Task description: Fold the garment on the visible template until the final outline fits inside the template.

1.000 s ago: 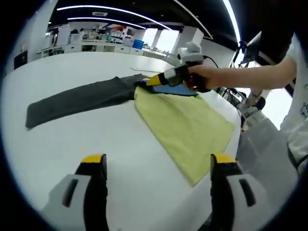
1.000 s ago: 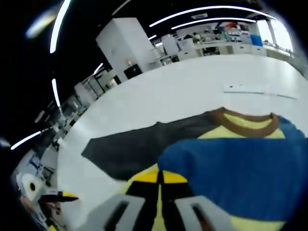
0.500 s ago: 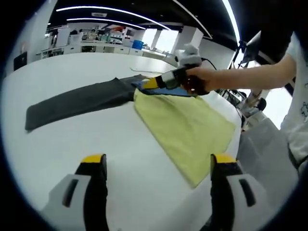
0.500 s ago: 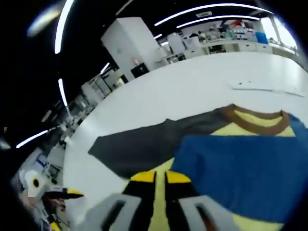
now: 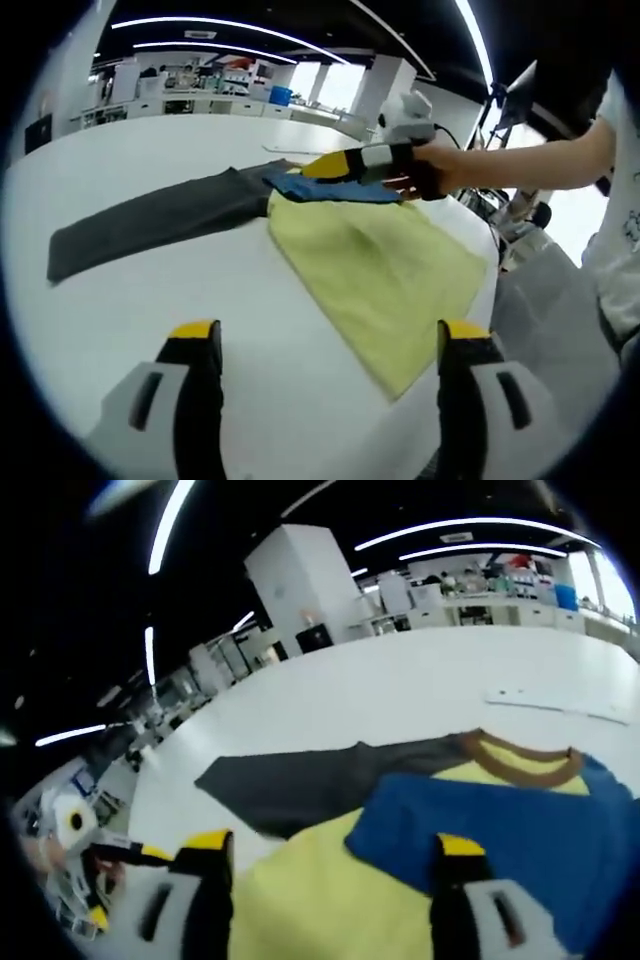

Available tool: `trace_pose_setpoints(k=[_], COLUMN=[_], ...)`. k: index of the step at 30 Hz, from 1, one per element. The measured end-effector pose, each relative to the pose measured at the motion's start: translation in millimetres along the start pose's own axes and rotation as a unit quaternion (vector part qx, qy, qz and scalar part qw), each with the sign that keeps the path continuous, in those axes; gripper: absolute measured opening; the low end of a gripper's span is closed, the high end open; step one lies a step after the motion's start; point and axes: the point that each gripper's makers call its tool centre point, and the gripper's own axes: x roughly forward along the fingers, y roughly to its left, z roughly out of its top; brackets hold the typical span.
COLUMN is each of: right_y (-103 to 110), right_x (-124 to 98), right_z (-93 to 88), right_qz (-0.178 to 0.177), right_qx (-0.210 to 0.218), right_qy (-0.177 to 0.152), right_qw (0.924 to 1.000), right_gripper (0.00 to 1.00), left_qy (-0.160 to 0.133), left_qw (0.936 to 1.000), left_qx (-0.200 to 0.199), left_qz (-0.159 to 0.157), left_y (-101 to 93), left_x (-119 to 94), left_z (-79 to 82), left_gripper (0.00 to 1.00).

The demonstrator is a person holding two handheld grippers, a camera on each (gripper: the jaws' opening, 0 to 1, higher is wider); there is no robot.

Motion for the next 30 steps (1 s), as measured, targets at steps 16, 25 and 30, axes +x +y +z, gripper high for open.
trace_pose_setpoints(k=[16, 25, 30], right_y=[-42, -91, -108], right_x=[-43, -81, -94], right_z=[-10.9, -8.4, -8.6], right_qz=[-0.033, -0.071, -0.087], right_qx=[-0.023, -0.006, 0.006], right_qy=[0.018, 0.013, 0.009], right_qw=[0.9990, 0.9973, 0.9961], right_gripper=[1.00, 0.98, 0.96], left_qy=[-0.005, -0.006, -0.003], left_qw=[1.0000, 0.9999, 0.9999], left_qx=[0.003, 0.000, 0.002], left_qz=[-0.007, -0.010, -0.011], left_y=[-4.3, -6.7, -8.3], left_x=[4, 5, 7], left_z=[7.0, 7.8, 7.9], left_gripper=[0.88, 0.88, 0.87])
